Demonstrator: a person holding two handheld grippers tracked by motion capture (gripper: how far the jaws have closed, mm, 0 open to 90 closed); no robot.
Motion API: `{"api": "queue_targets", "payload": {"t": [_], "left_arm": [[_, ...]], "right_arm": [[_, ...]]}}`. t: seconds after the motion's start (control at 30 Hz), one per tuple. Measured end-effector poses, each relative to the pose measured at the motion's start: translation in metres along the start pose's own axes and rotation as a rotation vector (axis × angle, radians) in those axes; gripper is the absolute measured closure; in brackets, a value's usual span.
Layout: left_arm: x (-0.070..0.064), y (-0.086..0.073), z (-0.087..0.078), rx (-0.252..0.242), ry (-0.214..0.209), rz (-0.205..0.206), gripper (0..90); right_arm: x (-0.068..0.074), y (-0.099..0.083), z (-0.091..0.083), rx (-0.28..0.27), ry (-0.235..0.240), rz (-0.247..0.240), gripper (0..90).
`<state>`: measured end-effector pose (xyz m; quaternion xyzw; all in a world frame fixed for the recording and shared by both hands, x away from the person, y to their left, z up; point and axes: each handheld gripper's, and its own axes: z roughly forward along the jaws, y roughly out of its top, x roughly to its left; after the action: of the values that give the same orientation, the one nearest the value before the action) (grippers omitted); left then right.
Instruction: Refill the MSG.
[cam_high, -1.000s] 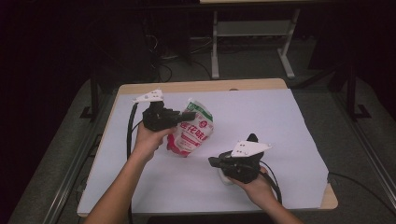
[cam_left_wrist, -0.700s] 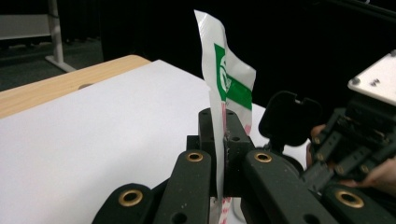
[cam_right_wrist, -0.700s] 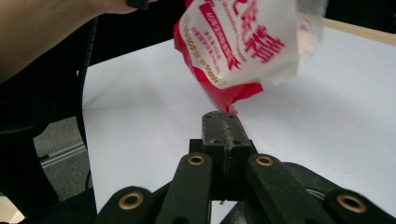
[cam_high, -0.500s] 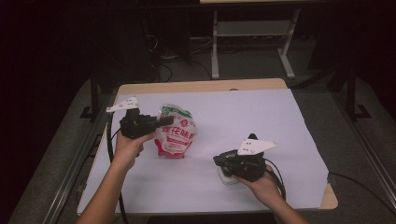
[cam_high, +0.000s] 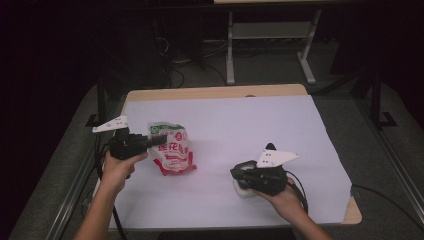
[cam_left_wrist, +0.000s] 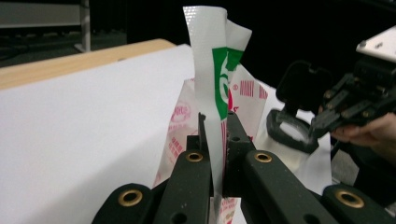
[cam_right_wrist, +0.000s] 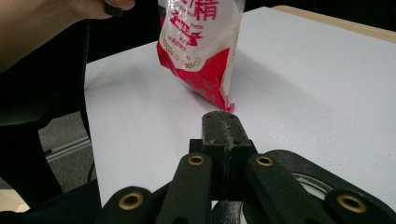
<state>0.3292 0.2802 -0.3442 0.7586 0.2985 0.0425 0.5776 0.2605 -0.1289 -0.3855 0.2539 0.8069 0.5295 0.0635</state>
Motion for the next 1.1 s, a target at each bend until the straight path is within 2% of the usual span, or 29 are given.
{"api": "queue_targets", "payload": {"t": [0.2, 0.3, 0.47, 0.67, 0.9, 1.03, 1.1], "left_arm": [[0.002, -0.01, -0.009, 0.04, 0.038, 0.007, 89.7], [0.001, -0.013, -0.012, 0.077, 0.061, 0.028, 89.7], [0.0, -0.018, -0.015, 0.132, 0.097, 0.039, 89.7], [0.001, -0.026, -0.02, 0.167, 0.098, 0.049, 89.6], [-0.001, -0.033, -0.024, 0.18, 0.09, 0.061, 88.7], [-0.003, -0.04, -0.02, 0.229, 0.1, 0.077, 80.0], [-0.004, -0.043, -0.018, 0.237, 0.102, 0.08, 75.8]], "right_arm": [[0.0, -0.004, -0.004, 0.005, 0.006, 0.0, 90.0], [0.0, -0.006, -0.01, 0.005, 0.013, -0.006, 90.0], [-0.003, -0.01, -0.021, -0.004, 0.016, -0.005, 90.0], [-0.004, -0.016, -0.032, -0.011, 0.036, -0.016, 90.0], [-0.005, -0.024, -0.043, -0.011, 0.043, -0.017, 90.0], [-0.004, -0.03, -0.047, -0.002, 0.042, -0.017, 90.0], [-0.004, -0.033, -0.049, -0.004, 0.04, -0.005, 90.0]]}}
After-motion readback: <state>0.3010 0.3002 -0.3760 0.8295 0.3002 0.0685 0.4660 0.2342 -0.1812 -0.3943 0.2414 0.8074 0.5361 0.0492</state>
